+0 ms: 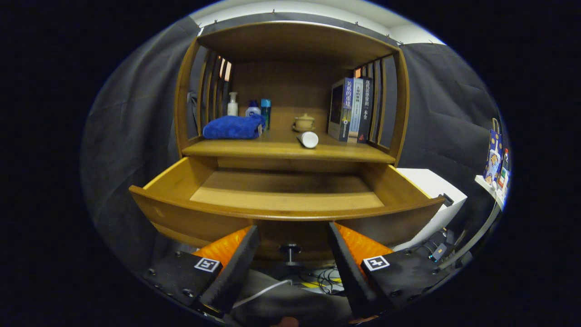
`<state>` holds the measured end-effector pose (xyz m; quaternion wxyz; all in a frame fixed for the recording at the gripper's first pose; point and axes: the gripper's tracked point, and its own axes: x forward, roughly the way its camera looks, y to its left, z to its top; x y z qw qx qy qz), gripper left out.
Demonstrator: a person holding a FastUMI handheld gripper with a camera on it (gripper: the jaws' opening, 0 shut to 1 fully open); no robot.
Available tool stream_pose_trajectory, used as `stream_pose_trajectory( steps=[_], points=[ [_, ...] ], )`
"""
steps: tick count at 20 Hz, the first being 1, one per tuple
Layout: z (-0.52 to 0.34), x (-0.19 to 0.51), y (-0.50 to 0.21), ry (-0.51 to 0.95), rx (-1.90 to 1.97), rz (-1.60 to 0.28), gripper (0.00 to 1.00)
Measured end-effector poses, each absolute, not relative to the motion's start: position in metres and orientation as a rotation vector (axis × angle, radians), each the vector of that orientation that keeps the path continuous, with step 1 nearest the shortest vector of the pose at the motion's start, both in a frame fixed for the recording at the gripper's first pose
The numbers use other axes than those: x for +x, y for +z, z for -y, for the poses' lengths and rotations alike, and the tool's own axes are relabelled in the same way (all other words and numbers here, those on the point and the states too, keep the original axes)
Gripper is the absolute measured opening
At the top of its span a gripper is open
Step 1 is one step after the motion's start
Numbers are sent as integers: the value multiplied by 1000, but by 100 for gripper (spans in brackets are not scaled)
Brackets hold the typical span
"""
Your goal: Pull open the drawer, take out the items inside it, and place them on the countertop above the cabinet.
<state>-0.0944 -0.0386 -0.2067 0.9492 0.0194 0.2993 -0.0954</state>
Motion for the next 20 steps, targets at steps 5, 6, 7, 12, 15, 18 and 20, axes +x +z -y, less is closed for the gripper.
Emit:
stream_pose_trajectory(
  steps=[5, 6, 7, 12, 15, 18, 20],
  points=[
    [34, -93, -206, -196, 33, -633, 99],
    [35, -92, -207, -195, 34, -637, 98],
    [36, -90, -207, -194, 34, -634, 98],
    [43, -65, -203, -184, 12, -615, 98],
    [45, -49, -202, -178, 50, -602, 98],
    [49, -34, -206, -173, 50, -597, 98],
    [51, -21, -209, -172, 48, -592, 98]
  ],
)
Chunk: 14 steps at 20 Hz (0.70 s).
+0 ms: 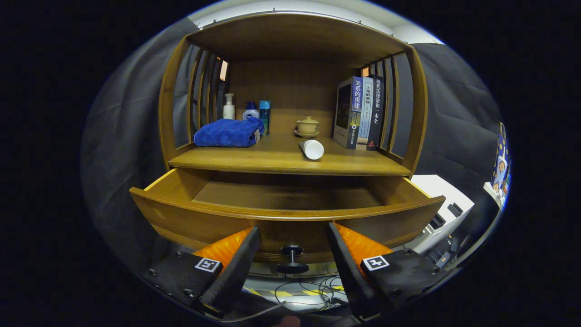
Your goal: Pull open the drawer, take out the items inside it, and place them on the countertop above the cabinet.
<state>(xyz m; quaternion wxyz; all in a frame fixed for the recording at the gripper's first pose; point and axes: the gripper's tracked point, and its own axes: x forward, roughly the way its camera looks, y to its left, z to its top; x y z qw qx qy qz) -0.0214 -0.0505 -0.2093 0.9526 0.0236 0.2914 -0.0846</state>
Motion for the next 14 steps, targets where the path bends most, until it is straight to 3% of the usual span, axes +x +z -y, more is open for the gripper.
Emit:
stream_pose_trajectory(
  steps=[14],
  points=[
    [81, 57, -197, -173, 173, -453, 99]
  ],
)
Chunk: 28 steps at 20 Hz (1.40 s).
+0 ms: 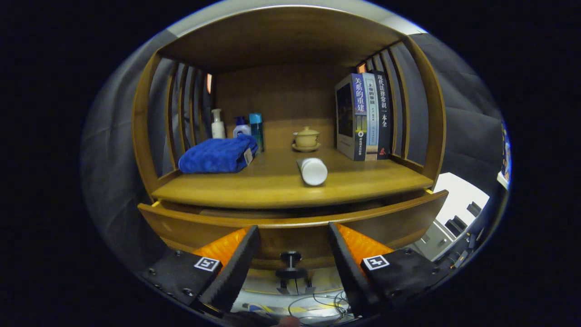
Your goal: Pull open the drawer, take out the items inside it, and place them on the countertop above the cabinet.
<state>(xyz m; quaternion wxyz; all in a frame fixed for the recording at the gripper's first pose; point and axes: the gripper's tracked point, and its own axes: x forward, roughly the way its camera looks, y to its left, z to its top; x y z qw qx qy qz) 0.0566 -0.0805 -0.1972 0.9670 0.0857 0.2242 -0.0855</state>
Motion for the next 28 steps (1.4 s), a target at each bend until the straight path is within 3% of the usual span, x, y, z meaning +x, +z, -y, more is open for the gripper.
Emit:
stream_pose_trajectory(
  steps=[17, 28],
  points=[
    [78, 73, -214, -143, 128, -404, 99],
    [20, 18, -155, 31, 41, -123, 99]
  ],
)
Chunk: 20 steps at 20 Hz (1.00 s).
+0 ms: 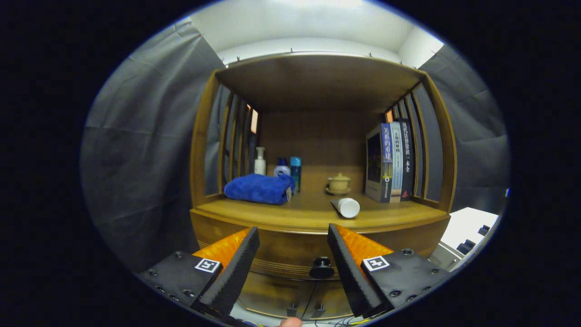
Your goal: Pull open the drawer, take out the items inside it, and place them on the countertop above the cabinet.
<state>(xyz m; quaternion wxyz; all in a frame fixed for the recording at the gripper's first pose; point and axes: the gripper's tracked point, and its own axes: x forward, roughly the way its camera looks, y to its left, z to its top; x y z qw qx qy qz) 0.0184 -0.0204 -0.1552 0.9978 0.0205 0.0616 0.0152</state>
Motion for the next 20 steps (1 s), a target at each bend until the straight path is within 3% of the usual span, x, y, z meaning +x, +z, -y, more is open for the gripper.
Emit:
stream_pose_trajectory(
  steps=[9, 20],
  points=[
    [3, -4, -174, 109, -4, -129, 98],
    [8, -3, -176, 106, -2, -123, 98]
  ],
)
